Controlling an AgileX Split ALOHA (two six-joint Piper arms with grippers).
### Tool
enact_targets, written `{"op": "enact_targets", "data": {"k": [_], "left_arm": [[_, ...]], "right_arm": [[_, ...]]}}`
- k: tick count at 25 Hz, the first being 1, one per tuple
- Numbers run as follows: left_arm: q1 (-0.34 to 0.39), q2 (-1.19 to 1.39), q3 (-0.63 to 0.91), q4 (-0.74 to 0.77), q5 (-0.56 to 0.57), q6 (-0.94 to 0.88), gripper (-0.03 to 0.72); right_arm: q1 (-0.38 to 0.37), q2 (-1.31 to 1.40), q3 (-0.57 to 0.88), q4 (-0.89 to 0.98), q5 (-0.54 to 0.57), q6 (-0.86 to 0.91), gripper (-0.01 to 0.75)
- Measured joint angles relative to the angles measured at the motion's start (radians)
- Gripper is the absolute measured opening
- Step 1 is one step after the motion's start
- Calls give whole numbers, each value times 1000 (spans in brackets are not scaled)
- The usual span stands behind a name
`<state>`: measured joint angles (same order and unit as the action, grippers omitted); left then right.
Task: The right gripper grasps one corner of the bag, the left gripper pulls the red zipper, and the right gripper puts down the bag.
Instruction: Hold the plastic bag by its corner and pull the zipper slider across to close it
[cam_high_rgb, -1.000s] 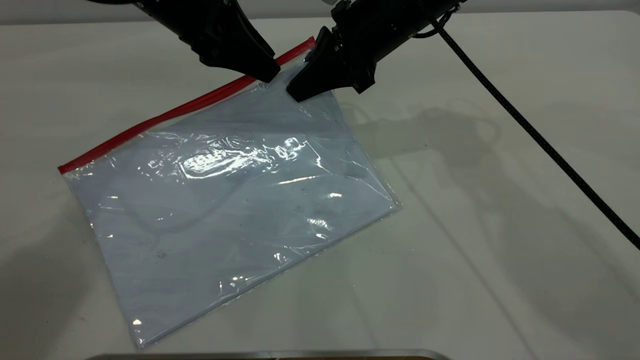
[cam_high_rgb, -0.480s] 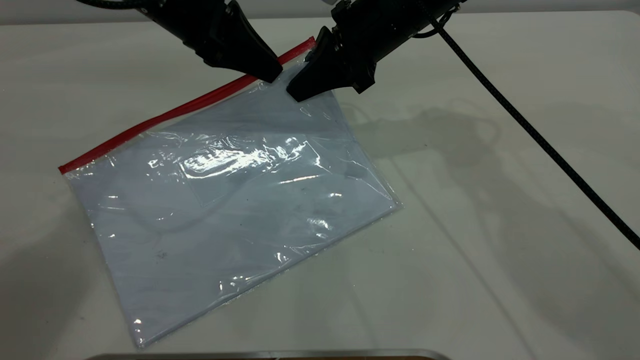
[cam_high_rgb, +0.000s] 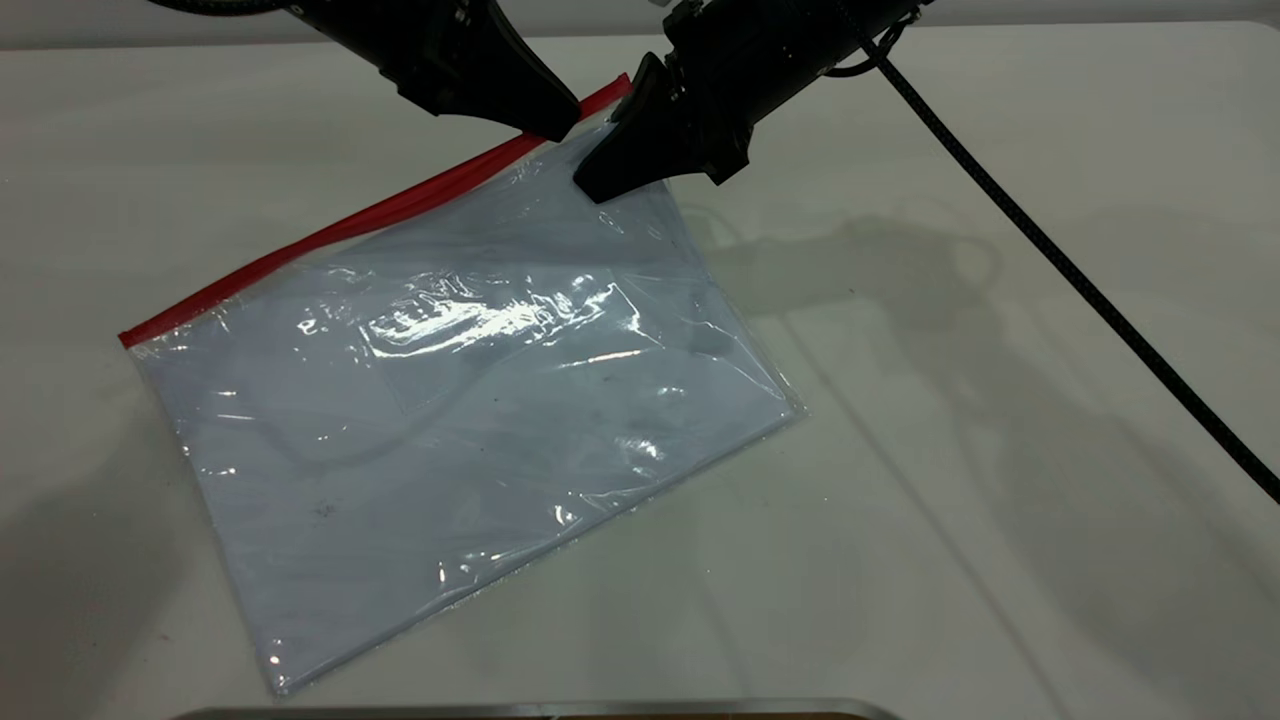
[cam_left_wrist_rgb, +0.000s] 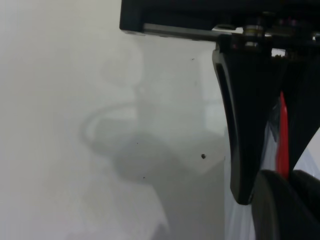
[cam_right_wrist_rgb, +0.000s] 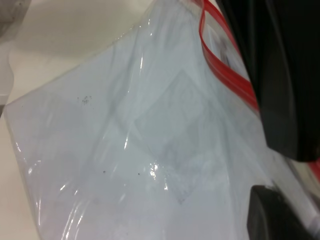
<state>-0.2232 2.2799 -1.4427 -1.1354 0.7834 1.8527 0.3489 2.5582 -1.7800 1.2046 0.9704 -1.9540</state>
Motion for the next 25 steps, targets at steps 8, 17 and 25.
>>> {"op": "enact_targets", "data": {"k": [8, 17, 25], "left_arm": [[-6, 0, -10, 30, -9, -45, 36], [-7, -1, -11, 95, -66, -89, 36], [-7, -1, -11, 180, -87, -127, 36]], "right_arm": [[-58, 4, 0, 55, 55, 56, 33], [-183, 9, 0, 68, 147, 121, 33], [-300, 9, 0, 69, 168, 170, 33]]}}
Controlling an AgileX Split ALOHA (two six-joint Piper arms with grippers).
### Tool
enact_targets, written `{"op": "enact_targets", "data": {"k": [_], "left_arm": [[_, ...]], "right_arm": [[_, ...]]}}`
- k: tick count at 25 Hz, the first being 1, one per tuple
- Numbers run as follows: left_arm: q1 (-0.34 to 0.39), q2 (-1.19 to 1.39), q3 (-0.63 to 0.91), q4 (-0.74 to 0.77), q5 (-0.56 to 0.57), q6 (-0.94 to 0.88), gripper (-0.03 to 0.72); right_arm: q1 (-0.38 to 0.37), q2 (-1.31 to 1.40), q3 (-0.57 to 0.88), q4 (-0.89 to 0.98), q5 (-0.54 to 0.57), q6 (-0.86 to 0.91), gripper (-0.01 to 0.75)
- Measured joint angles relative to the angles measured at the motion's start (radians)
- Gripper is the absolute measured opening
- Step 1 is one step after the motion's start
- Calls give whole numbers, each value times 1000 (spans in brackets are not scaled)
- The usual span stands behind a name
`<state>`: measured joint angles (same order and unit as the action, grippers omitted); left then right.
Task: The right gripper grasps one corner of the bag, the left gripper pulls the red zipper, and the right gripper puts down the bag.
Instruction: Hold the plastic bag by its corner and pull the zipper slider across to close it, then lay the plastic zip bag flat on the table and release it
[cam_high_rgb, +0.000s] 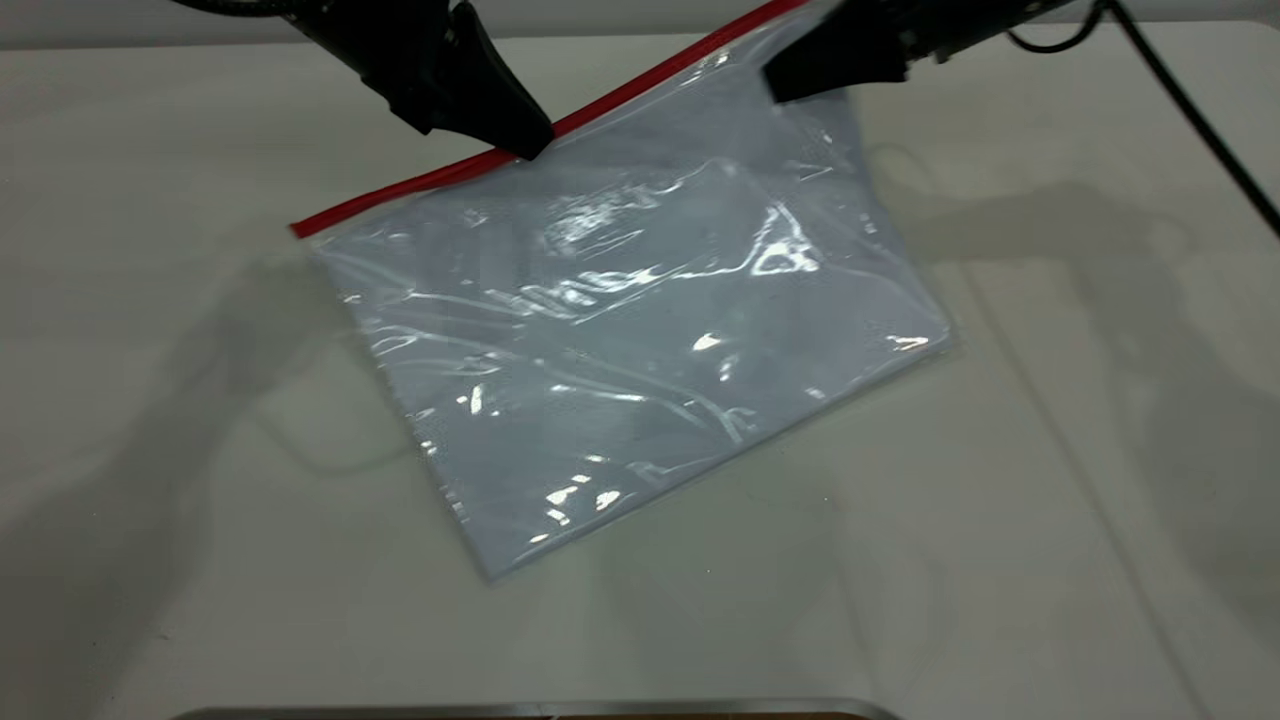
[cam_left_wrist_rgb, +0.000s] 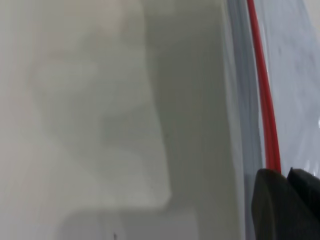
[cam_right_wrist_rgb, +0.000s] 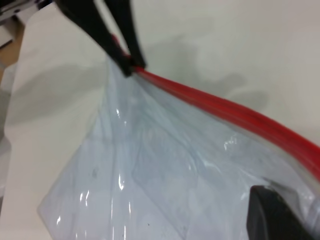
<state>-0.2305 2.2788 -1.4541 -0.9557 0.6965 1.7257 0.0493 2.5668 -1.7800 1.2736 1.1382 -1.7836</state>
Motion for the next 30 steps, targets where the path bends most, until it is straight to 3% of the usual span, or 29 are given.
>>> {"op": "enact_targets", "data": {"k": [10, 22, 26, 30], "left_arm": [[-1, 0, 0, 191, -7, -98, 36], [-1, -1, 0, 240, -10, -117, 71], [0, -1, 1, 226, -4, -124, 203], [0, -1, 1, 167, -2, -125, 398]], "right_arm": [[-109, 0, 0, -13, 1, 44, 34], [-128, 0, 0, -31, -10, 77, 65], [-138, 0, 0, -51, -57, 101, 196], [-142, -1, -2, -63, -79, 116, 433]]}}
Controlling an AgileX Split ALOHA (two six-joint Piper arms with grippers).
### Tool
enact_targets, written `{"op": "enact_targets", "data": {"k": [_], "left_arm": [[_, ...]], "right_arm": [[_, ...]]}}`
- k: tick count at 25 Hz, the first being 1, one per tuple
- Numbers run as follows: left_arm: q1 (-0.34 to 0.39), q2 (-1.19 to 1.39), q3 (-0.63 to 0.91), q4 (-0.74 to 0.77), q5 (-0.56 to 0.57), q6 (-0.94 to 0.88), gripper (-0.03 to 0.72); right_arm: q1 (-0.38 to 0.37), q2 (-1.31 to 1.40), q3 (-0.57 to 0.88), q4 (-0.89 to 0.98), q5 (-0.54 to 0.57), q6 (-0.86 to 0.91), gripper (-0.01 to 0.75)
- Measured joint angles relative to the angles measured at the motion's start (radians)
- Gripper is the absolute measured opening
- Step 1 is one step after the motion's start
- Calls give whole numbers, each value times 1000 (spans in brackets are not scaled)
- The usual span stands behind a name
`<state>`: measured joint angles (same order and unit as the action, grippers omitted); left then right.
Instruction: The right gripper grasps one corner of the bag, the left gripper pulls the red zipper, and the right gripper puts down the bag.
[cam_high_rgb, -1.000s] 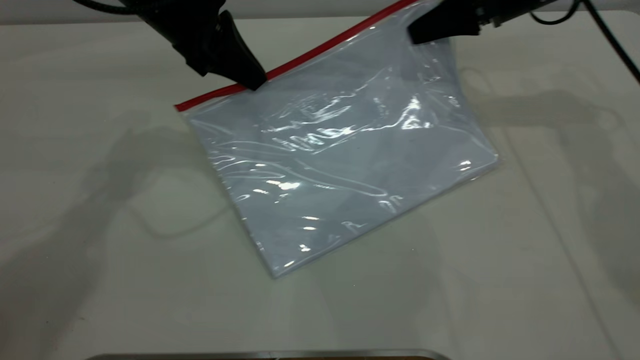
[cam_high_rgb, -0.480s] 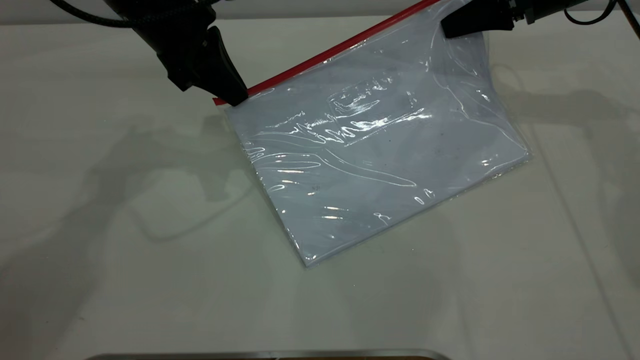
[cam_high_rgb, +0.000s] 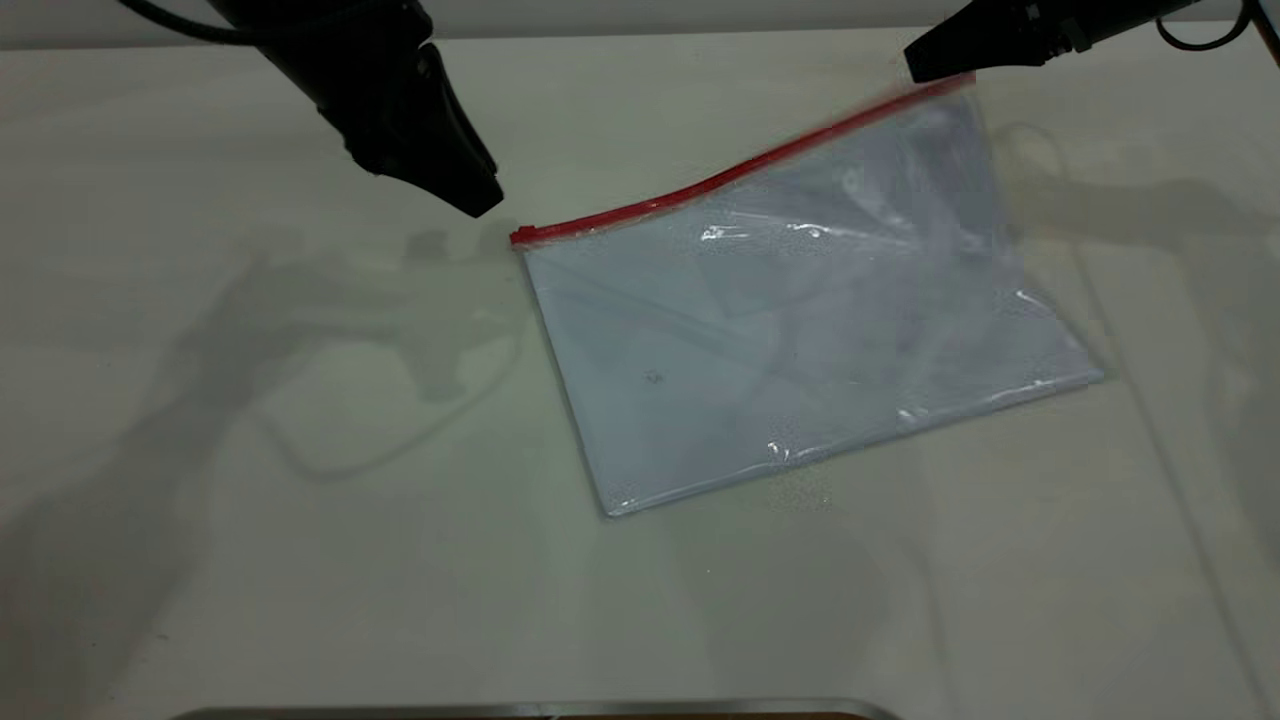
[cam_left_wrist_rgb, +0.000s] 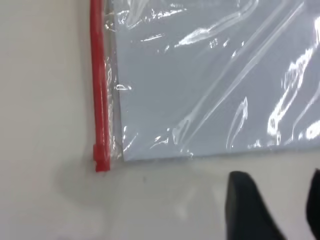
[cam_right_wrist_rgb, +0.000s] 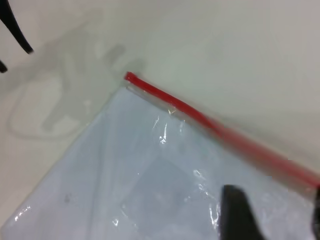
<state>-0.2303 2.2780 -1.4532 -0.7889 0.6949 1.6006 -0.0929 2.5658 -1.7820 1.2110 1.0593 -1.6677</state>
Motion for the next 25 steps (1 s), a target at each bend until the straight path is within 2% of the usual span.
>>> {"op": "enact_targets", "data": {"k": [3, 6, 10, 15, 18, 25], "left_arm": [[0, -4, 0, -21, -4, -20, 516], [0, -36, 1, -21, -21, -89, 580], [1, -141, 1, -14, -36, -219, 590], [10, -364, 1, 55, -28, -430, 590], [10, -512, 1, 192, 27, -614, 590], [18, -830, 2, 608, 202, -1124, 590]], "right_arm": [[0, -8, 0, -7, -38, 17, 582], [0, -42, 0, -41, -111, 68, 652], [-3, -144, 0, -117, -169, 148, 655], [-29, -361, 0, -196, -172, 323, 617], [-41, -504, 0, -267, -157, 441, 597], [-43, -837, 0, -450, -26, 756, 591]]}}
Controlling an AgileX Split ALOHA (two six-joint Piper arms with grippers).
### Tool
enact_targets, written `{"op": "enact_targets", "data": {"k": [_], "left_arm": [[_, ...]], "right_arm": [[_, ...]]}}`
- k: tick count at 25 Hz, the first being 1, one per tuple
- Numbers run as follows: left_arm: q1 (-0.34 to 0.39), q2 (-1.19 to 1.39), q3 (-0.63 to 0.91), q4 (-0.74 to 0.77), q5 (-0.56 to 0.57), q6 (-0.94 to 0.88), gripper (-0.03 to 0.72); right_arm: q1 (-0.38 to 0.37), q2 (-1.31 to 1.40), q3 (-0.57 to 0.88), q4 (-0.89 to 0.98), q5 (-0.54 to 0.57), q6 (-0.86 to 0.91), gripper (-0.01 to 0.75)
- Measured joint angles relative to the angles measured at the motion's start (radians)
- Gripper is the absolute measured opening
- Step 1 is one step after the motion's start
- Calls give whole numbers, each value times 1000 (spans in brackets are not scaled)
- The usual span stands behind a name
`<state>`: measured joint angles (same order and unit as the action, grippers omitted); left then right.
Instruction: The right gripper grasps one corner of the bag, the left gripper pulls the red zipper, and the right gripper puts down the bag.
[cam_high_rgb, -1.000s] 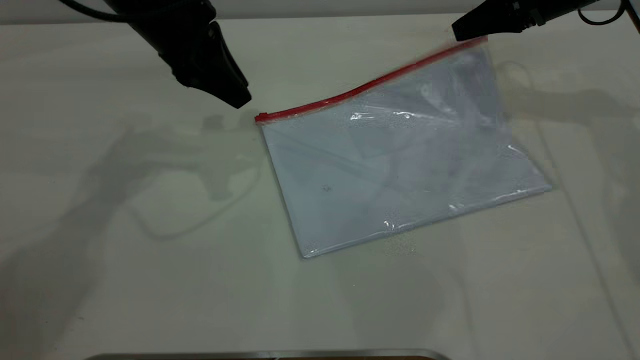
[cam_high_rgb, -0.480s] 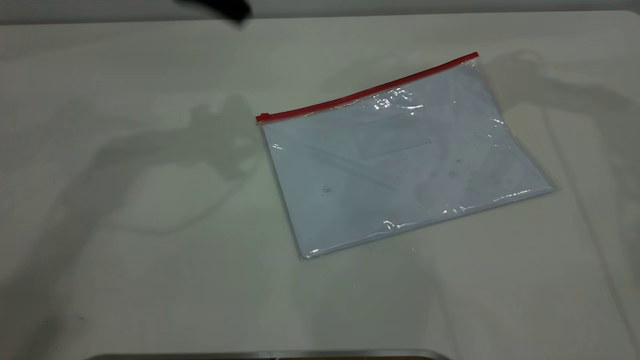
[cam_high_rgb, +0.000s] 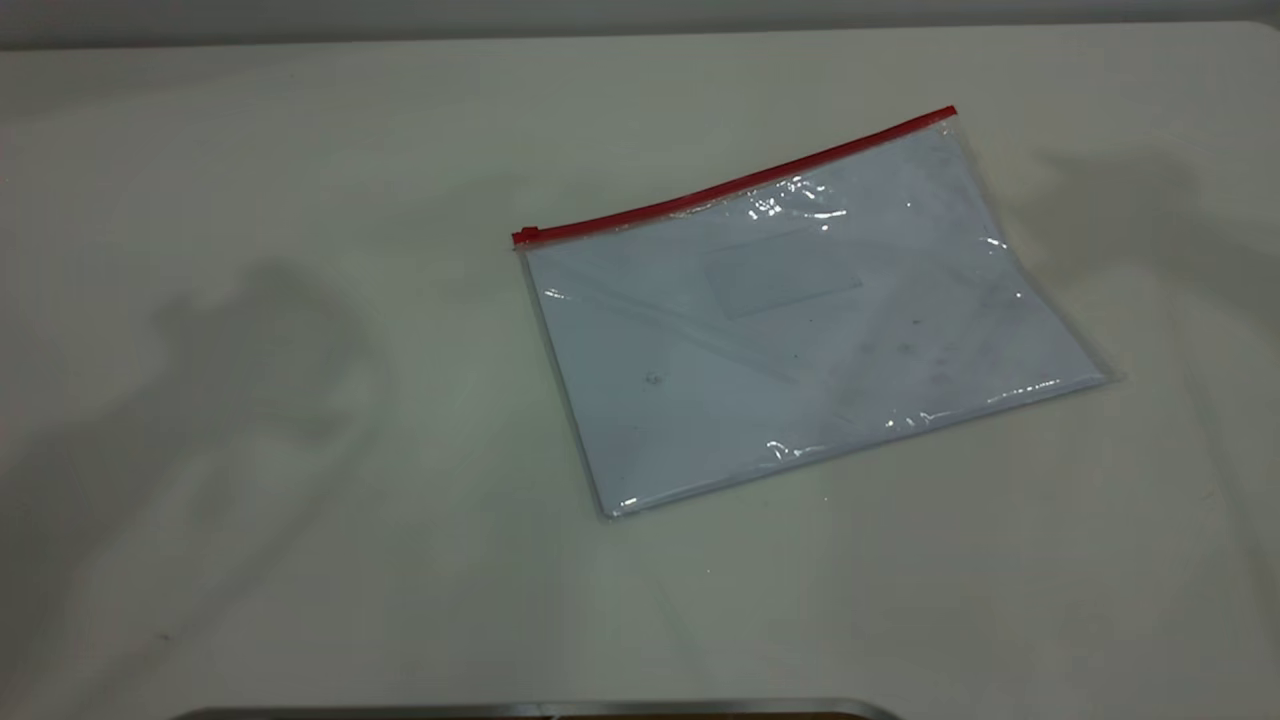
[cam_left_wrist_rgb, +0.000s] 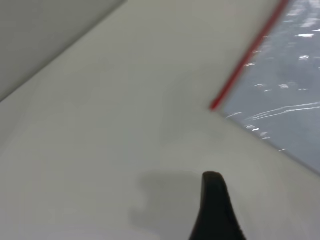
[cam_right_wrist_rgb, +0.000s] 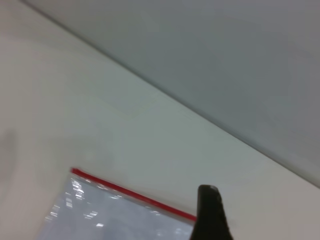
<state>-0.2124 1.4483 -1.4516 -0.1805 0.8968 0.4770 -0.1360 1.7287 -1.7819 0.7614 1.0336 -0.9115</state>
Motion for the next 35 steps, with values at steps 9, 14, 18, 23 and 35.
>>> {"op": "enact_targets", "data": {"k": [9, 14, 18, 23, 35], "left_arm": [[0, -309, 5, 354, 206, -429, 590], [0, -401, 18, 382, 264, -470, 590], [0, -477, 20, 381, 266, -498, 590], [0, -567, 43, 368, 270, -517, 590], [0, -933, 361, 363, 270, -477, 590]], "right_arm": [[0, -326, 0, -74, 200, 269, 591], [0, -445, 15, -74, 202, 341, 591], [0, -569, 86, -103, 202, 386, 591], [0, -788, 268, -157, 202, 428, 591], [0, -1306, 737, -194, 202, 443, 589]]}}
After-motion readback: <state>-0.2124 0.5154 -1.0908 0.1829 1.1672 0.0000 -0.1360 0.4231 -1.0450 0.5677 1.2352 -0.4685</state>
